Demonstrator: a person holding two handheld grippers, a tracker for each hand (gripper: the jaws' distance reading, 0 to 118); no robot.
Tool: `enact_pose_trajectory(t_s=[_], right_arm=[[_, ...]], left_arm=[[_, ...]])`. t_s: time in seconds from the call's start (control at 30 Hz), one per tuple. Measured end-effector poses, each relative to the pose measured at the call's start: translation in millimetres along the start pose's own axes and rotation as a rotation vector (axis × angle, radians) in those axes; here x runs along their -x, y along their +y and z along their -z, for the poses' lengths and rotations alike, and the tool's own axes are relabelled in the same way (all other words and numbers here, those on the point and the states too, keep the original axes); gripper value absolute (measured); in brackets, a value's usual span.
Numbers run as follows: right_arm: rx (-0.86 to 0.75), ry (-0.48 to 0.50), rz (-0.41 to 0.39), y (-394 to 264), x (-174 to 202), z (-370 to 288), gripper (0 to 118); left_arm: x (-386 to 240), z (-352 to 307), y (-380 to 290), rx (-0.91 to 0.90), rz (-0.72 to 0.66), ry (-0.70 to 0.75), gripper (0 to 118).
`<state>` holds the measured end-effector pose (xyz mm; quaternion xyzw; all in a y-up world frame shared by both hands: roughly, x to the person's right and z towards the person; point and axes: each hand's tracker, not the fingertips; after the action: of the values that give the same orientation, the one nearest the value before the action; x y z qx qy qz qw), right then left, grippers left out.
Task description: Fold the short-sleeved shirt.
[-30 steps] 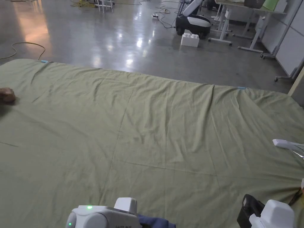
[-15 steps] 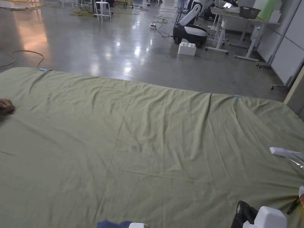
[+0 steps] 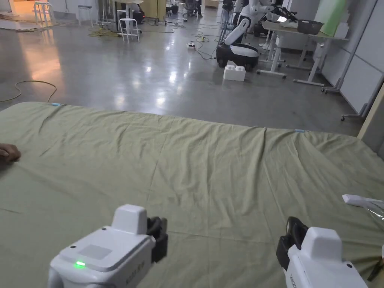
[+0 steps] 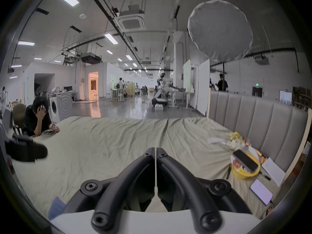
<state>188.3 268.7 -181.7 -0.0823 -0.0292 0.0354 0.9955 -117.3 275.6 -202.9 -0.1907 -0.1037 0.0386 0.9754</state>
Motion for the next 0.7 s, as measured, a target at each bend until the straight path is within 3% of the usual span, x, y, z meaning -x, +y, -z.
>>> enact_pose_trajectory(t_s=[0.23, 0.4, 0.63, 0.67, 0.7], right_arm=[[-0.124, -0.022, -0.034, 25, 16, 0, 2], [-0.173, -0.072, -0.052, 31, 21, -1, 2], [-0.157, -0.071, -0.017, 29, 18, 0, 2], [-0.141, -0.063, -0.006, 28, 16, -3, 2], [-0.087, -0.055, 0.054, 21, 16, -8, 2]], left_arm=[[26, -25, 24, -0.299, 0.078, 0.305, 11], [39, -29, 24, -0.352, 0.082, 0.386, 11], [57, -28, 21, -0.312, 0.043, 0.393, 11], [58, -28, 20, -0.302, 0.038, 0.391, 11], [60, -28, 18, -0.290, 0.035, 0.396, 11]])
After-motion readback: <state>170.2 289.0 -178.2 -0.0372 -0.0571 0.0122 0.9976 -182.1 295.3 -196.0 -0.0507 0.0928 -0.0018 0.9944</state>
